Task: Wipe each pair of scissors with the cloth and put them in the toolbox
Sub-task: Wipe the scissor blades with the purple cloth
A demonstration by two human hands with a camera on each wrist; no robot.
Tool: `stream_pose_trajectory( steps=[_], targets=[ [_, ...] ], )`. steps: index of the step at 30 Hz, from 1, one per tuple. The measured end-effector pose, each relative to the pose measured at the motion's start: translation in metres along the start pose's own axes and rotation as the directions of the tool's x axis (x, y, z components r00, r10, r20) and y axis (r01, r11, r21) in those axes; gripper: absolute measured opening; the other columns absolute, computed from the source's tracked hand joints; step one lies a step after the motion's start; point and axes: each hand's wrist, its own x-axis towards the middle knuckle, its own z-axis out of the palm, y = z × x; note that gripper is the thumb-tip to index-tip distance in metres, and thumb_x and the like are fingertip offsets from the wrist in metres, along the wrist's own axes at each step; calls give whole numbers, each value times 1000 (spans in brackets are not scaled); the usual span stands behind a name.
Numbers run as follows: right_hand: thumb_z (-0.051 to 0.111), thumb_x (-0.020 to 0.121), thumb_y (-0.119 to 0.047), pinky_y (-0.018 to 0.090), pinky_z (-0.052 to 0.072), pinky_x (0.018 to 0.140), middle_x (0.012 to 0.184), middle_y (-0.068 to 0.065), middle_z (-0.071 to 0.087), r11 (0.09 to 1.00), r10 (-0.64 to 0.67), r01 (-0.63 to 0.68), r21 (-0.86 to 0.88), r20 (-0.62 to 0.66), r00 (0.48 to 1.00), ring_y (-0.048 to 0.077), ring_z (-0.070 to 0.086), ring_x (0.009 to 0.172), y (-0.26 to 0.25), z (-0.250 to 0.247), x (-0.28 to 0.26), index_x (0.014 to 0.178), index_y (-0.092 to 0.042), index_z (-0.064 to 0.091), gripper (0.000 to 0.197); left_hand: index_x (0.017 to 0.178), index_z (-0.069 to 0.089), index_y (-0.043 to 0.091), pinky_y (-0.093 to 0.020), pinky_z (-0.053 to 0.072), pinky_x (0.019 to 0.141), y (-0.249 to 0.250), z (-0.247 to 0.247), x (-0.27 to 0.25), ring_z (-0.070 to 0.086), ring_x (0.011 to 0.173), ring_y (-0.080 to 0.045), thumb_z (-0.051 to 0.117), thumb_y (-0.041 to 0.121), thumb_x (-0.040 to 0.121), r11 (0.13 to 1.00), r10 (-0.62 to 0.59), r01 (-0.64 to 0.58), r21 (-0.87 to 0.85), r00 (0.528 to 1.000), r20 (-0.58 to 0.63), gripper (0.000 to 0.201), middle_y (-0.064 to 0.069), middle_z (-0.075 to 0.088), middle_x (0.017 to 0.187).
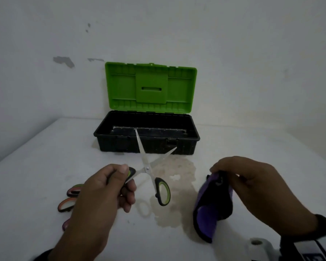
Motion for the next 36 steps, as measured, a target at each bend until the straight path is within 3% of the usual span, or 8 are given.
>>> stream_pose_trajectory(
  steps=[6, 10, 14, 17, 22, 31, 34, 36],
  targets=[
    [56, 86, 13, 3, 45, 73, 98, -18, 69, 979, 134, -91, 185, -239, 962, -1, 65, 85, -15, 5, 11, 90, -27, 71, 43, 87, 63, 0, -29, 42, 42, 8, -3, 2, 53, 51, -20, 50, 22, 98, 998, 23, -23, -61, 1000, -2, 28, -12, 63, 66],
    [70, 86, -19, 15, 52, 75, 93, -8, 71, 900, 179, -91, 427, -170, 969, 11, 67, 85, -33, 8, 17, 100, -24, 70, 15, 87, 64, 1, -25, 41, 39, 14, -1, 4, 52, 50, -19, 50, 21, 97, 989, 0, 2, -150, 1000, 12, 26, -12, 62, 66],
    [73, 82, -9, 23, 53, 82, 93, -12, 71, 950, 147, -91, 299, -171, 974, 10, 68, 90, -44, 24, 20, 109, -26, 64, 34, 87, 65, 4, -25, 41, 39, 14, 0, 3, 52, 50, -18, 50, 22, 97, 984, -11, 15, -176, 1000, 25, 26, -11, 61, 65],
    [69, 85, -2, 19, 50, 89, 98, -14, 74, 899, 185, -124, 419, -108, 977, 6, 69, 99, -50, 33, 20, 112, -26, 59, 38, 90, 65, 4, -25, 41, 40, 13, 1, 0, 53, 50, -18, 50, 24, 97, 986, -23, 29, -166, 999, 41, 26, -11, 61, 66],
    [78, 77, -4, 25, 57, 83, 92, -13, 76, 844, 242, -141, 517, -133, 961, 5, 72, 90, -61, 41, 22, 98, -27, 70, 31, 87, 65, 5, -26, 42, 41, 11, 4, -3, 53, 50, -18, 50, 24, 97, 989, -12, 19, -144, 999, 46, 26, -9, 62, 65],
    [72, 84, -12, 6, 47, 78, 90, -22, 73, 892, 207, -112, 438, -174, 963, 0, 68, 86, -68, 52, 22, 101, -37, 73, 30, 86, 64, 5, -27, 43, 43, 11, 11, -7, 54, 50, -17, 49, 26, 97, 996, 36, -33, -80, 999, 41, 28, -7, 63, 65],
    [76, 79, -6, 17, 55, 77, 86, -10, 76, 774, 302, -165, 611, -128, 945, 3, 71, 81, -71, 55, 26, 105, -25, 69, 33, 86, 64, 6, -27, 42, 42, 10, 12, -8, 54, 50, -17, 48, 25, 98, 996, 37, -34, -79, 999, 38, 28, -7, 62, 64],
    [81, 72, -3, 17, 56, 68, 79, -6, 76, 692, 374, -177, 700, -137, 917, 4, 71, 69, -74, 54, 27, 94, -15, 67, 29, 85, 64, 6, -27, 42, 41, 9, 14, -9, 54, 49, -17, 49, 24, 98, 996, 36, -33, -87, 999, 34, 27, -8, 62, 63]
  ],
)
